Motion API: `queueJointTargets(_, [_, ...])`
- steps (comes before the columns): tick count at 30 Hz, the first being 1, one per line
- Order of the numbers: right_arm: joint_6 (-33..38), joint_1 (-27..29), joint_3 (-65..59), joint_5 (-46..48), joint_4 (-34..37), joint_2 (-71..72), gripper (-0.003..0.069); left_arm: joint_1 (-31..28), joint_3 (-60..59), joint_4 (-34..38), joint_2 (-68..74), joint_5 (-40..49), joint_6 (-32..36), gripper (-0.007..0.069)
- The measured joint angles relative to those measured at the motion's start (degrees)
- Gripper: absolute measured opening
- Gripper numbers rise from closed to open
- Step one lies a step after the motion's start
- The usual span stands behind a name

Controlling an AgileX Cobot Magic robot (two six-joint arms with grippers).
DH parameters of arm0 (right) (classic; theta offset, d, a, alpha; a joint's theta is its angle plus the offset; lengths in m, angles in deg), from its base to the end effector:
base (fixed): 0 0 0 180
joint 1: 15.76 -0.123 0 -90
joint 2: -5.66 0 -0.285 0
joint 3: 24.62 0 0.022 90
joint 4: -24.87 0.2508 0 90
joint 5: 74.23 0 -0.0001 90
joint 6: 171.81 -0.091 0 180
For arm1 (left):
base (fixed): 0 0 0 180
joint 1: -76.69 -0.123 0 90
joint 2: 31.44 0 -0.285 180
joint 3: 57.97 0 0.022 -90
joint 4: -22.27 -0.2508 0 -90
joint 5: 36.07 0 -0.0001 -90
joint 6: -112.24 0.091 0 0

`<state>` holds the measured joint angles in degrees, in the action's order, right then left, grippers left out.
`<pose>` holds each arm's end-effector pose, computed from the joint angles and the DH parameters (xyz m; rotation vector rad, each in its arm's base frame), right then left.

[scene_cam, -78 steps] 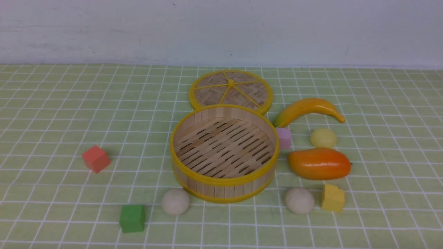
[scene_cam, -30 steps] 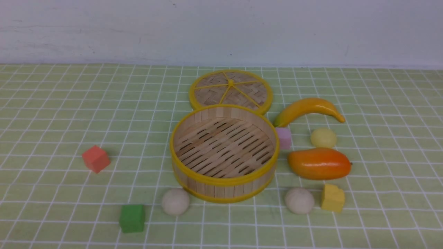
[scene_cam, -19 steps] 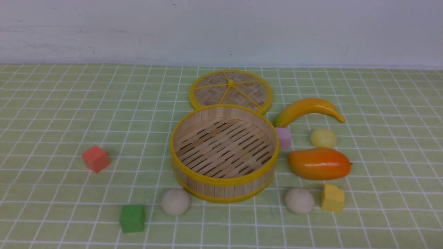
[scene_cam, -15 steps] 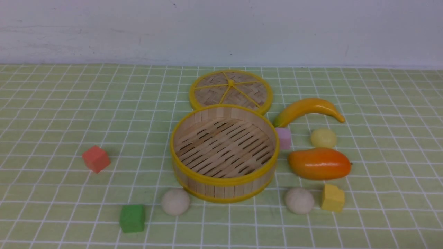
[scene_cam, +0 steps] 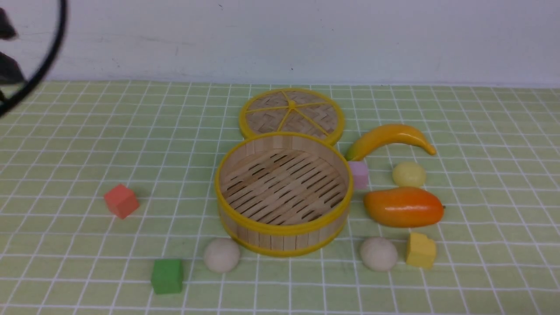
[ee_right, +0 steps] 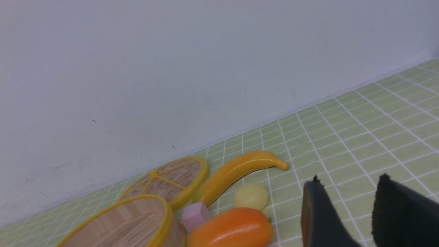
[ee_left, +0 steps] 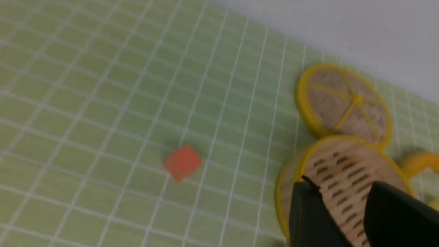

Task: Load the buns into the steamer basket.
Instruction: Use the left arm to grab a steamed stuffed bun

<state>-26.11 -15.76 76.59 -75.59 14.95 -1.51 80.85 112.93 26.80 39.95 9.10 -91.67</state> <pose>0.0565 0.0004 0.2066 0.3107 1.4537 0.3478 0.2256 -0.0215 0.4033 -0.4092 2.1765 -0.3667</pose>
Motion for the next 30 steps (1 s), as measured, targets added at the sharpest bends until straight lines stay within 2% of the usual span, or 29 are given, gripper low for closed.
queueJointTargets(3, [0.0,0.0,0.0,0.0,0.0,0.0,0.0239,0.2,0.0,10.9,7.5,1.2,9.4,0.0238])
queueJointTargets(4, [0.0,0.0,0.0,0.0,0.0,0.0,0.0239,0.3,0.0,11.6,8.0,1.2,9.4,0.0238])
queueJointTargets(5, [0.0,0.0,0.0,0.0,0.0,0.0,0.0239,1.5,0.0,16.2,11.3,1.8,14.4,0.0238])
queueJointTargets(9, [0.0,0.0,0.0,0.0,0.0,0.0,0.0239,8.6,0.0,19.0,18.0,2.5,19.4,0.0238])
queueJointTargets(12, [0.0,0.0,0.0,0.0,0.0,0.0,0.0239,13.3,0.1,15.9,21.4,2.8,18.6,0.0238])
queueJointTargets(14, [0.0,0.0,0.0,0.1,0.0,0.0,0.0239,17.3,0.1,10.6,25.2,3.0,13.9,0.0238])
queueJointTargets(17, [0.0,0.0,0.0,1.4,0.0,0.0,0.0239,20.2,0.1,5.5,28.7,2.7,7.2,0.0238])
queueJointTargets(21, [0.0,0.0,0.0,1.8,0.0,0.0,0.0239,21.3,0.1,3.5,32.1,1.0,3.5,0.0238])
queueJointTargets(30, [0.0,0.0,0.0,1.8,0.0,0.0,0.0239,21.3,0.1,3.3,37.9,-5.8,2.8,0.0238])
